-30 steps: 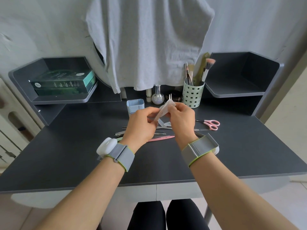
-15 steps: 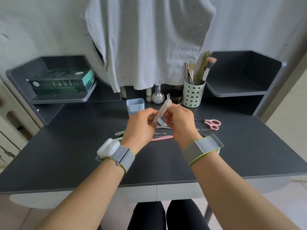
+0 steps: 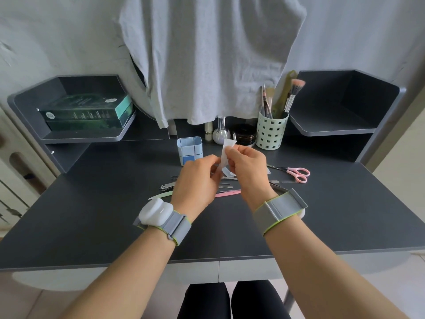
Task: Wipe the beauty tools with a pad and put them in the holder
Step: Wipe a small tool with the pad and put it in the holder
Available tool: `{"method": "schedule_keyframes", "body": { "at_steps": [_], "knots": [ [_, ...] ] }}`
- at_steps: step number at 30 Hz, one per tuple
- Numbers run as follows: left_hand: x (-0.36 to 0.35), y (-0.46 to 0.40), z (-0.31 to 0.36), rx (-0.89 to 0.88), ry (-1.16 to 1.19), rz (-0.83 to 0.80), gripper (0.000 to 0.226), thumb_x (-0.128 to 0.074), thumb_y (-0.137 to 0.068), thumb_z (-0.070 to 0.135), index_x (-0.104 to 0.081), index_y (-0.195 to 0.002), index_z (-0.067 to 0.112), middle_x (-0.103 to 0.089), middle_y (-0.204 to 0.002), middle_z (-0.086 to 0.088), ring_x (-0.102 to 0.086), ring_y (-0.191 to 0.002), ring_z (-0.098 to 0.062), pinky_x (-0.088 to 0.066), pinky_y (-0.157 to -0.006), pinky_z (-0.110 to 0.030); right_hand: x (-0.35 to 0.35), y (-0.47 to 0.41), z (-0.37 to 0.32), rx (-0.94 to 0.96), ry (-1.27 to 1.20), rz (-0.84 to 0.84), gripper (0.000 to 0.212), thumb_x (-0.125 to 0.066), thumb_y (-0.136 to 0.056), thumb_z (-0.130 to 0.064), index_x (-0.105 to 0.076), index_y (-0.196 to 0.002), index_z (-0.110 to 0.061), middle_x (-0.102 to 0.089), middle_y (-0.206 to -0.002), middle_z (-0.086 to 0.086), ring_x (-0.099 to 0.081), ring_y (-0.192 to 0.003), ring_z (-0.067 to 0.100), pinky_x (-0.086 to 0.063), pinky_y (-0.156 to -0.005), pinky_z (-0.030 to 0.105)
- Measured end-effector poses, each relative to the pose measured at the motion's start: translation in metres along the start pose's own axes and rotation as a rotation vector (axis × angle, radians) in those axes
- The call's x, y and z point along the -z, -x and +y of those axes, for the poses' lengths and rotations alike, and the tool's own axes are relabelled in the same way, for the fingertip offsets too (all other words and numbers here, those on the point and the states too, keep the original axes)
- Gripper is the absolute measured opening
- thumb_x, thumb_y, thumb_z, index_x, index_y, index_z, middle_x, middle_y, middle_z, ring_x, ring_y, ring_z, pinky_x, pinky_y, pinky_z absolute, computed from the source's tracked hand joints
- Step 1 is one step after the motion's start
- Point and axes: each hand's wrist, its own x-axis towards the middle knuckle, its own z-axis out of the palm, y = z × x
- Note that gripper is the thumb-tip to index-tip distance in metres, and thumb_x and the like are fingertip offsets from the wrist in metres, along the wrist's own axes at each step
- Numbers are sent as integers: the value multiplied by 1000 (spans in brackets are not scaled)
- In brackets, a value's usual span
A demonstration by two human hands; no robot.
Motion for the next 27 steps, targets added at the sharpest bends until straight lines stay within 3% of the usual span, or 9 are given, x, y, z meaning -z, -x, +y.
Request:
{"method": "schedule_keyframes", "body": {
  "at_steps": [6,17,27],
  "knots": [
    [-3,2,-4,12,-56,-20,18,-61,-95,19,-71,-108,26,-74,-89,1,-67,-84,-27,-57,-71,-44,3,-7,-5,24,-21,44,16,-66,-93,-16,-66,-78,-10,-52,-68,3,-42,-65,16,-40,-61,28],
    [4,1,0,4,-116,-34,21,-59,-98,17,-71,-114,24,-73,-97,-3,-65,-91,-25,-58,-76,-37,5,-14,-14,18,0,52,17,-67,-94,-20,-69,-78,-14,-57,-69,0,-47,-67,14,-44,-65,29],
    [12,5,-1,20,-165,-58,24,-56,-98,16,-70,-114,26,-73,-96,-4,-65,-90,-29,-57,-73,-41,7,-14,-19,7,-21,75,19,-65,-93,-18,-67,-75,-14,-55,-70,4,-46,-68,17,-44,-68,31]
  ]
}}
